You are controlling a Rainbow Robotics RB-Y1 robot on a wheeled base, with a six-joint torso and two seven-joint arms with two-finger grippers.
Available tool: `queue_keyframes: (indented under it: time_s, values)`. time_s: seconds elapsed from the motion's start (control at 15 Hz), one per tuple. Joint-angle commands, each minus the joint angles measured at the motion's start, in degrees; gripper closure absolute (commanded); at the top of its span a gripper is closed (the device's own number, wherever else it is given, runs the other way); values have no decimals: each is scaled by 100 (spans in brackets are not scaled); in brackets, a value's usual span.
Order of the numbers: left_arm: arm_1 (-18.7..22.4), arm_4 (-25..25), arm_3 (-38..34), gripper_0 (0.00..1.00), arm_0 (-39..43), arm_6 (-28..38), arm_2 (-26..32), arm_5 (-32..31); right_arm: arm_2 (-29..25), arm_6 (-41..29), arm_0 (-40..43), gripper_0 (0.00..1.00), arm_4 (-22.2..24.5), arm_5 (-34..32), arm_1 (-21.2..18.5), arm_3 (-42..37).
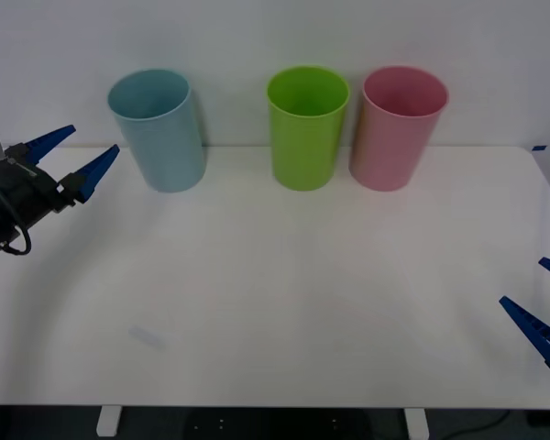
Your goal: Grasp the object on the table and drop it into the matching bin: aluminum can to the light blue bin, PET bottle to the pink bin.
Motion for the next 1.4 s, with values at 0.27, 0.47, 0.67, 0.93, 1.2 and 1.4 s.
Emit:
queue_keyframes:
  time_s: [0.27,0.47,0.67,0.93,1.2,1.4]
  values:
    - [9,10,-839,0,1070,-221,389,-675,0,0,0,0,0,0,0,0]
    - [0,2,-1234,0,1571,-396,521,-798,0,0,0,0,0,0,0,0]
    - [0,10,-1322,0,1897,-739,626,-982,0,0,0,0,0,0,0,0]
    - [9,89,-1322,0,2187,-845,846,-1352,0,0,0,0,0,0,0,0]
    - [0,204,-1498,0,2468,-836,916,-1360,0,0,0,0,0,0,0,0]
    - [0,292,-1603,0,2609,-827,925,-1369,0,0,0,0,0,0,0,0]
